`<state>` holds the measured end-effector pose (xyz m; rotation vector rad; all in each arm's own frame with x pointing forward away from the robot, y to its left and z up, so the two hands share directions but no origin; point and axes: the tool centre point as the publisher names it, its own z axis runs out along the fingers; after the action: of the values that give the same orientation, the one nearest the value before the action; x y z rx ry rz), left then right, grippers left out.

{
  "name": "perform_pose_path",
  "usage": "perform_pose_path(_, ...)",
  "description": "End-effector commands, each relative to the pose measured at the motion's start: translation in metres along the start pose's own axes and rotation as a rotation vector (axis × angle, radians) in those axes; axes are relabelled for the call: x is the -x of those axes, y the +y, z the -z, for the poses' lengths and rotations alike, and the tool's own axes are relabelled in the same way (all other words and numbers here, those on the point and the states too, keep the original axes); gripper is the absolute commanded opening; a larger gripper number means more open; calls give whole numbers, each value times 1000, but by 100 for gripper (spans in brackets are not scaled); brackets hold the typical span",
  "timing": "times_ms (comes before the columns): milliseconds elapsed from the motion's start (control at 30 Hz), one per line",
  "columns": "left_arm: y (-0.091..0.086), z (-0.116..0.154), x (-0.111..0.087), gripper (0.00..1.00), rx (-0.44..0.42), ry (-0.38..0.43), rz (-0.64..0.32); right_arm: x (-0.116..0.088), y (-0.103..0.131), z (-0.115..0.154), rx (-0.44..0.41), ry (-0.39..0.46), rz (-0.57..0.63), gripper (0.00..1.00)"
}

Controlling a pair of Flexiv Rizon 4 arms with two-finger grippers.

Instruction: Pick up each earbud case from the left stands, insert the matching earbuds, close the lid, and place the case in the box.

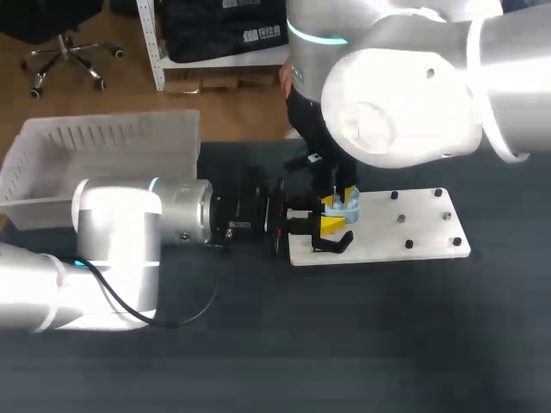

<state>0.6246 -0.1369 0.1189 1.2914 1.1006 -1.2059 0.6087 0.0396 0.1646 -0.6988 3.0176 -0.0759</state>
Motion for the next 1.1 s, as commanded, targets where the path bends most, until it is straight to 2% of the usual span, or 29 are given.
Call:
perform_pose_path(33,-1,0,-1,0,4,-3,-3,1,1,-2,-3,5,5,0)
perform_pose_path(267,-1,0,-1,0,4,-3,-3,1,1,-3,-3,12,21,0)
perform_pose_path(300,-1,0,-1,0,4,-3,-3,1,0,-2,-2,11,22,7)
perform_pose_path(333,-1,0,-1,0,4,-3,-3,0,0,-1,-1,9,22,29)
perform_pose_path(367,-1,0,-1,0,4,-3,-3,0,-1,0,3,7,21,42)
perform_pose_path(467,-1,0,-1,0,4,-3,-3,-2,0,2,12,2,23,53)
perform_pose_path(533,-1,0,-1,0,4,-3,-3,-3,0,5,15,-1,23,71)
perform_pose_path(600,-1,0,-1,0,4,-3,-3,-4,0,7,17,-7,23,82)
perform_pose_path(767,-1,0,-1,0,4,-3,-3,-9,-2,24,32,-66,7,89)
perform_pose_path(867,-1,0,-1,0,4,-3,-3,-7,-16,33,28,-95,-57,100)
perform_pose_path(1100,-1,0,-1,0,4,-3,-3,9,-60,38,89,-133,-248,100)
